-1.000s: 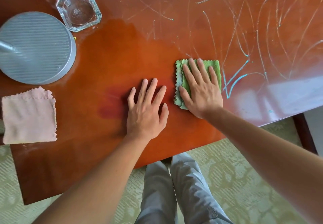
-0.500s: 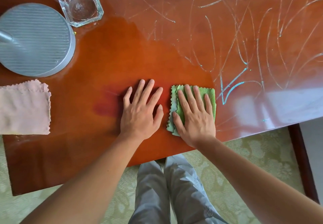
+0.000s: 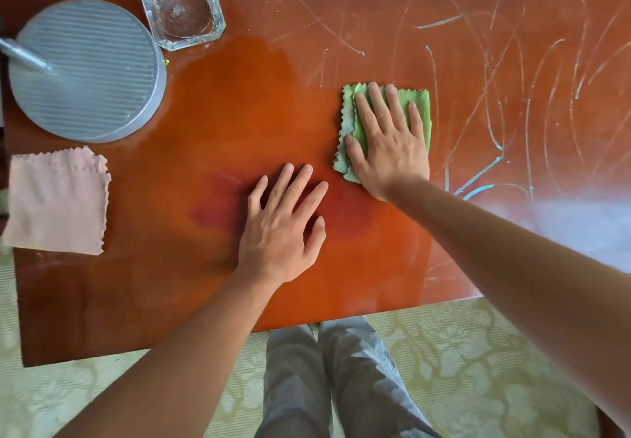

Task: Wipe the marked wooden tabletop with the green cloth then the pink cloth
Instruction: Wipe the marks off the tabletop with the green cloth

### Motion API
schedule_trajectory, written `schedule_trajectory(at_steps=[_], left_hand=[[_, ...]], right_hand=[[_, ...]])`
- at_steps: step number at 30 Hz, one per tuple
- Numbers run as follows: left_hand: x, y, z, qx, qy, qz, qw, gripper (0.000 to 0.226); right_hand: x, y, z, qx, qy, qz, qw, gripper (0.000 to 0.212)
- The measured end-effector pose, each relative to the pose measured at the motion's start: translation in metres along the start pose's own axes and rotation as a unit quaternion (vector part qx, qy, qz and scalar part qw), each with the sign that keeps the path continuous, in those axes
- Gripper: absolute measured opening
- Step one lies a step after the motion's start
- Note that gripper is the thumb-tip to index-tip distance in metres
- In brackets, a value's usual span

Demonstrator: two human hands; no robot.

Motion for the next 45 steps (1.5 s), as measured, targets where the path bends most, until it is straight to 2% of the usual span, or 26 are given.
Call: schedule_trajectory(at_steps=[6, 15, 19, 24, 34, 40, 45], left_hand=[[0.002, -0.001, 0.001, 0.004, 0.0, -0.008, 1.0, 0.051], [0.01, -0.014, 0.002, 0.008, 0.001, -0.008, 1.0, 0.047], [0.016, -0.039, -0.012, 0.039, -0.018, 0.001, 0.999, 0.046], [0.017, -0.069, -0.04, 0.126, -0.04, -0.045, 0.99, 0.057], [0.011, -0.067, -0.045, 0.115, -0.035, -0.01, 0.993, 0.057], [0.011, -0.068, -0.045, 0.114, -0.037, -0.006, 0.993, 0.057], [0.01, -0.066, -0.045, 0.112, -0.035, -0.001, 0.993, 0.057]], right_hand=[[0.003, -0.01, 0.0, 0.004, -0.003, -0.002, 1.0, 0.072], [-0.014, 0.064, -0.008, 0.05, -0.004, -0.002, 0.999, 0.072], [-0.014, 0.052, -0.011, 0.019, -0.009, 0.005, 1.0, 0.071], [-0.002, -0.005, 0.001, -0.016, -0.016, 0.003, 1.0, 0.071], [0.015, -0.099, 0.006, -0.008, 0.007, 0.017, 1.0, 0.072], [0.019, -0.103, -0.001, -0.011, -0.001, 0.006, 1.0, 0.072], [0.005, -0.046, -0.029, 0.056, -0.012, -0.008, 0.998, 0.071]])
Point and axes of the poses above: each hand's wrist, its own y-axis away from the middle knuckle, its own x-axis out of the back of the hand, z = x × y, the point moved 1 cm from there along -y, towards the middle knuckle, and after that the axes turned 3 degrees about -y, right-handed, at the moved point
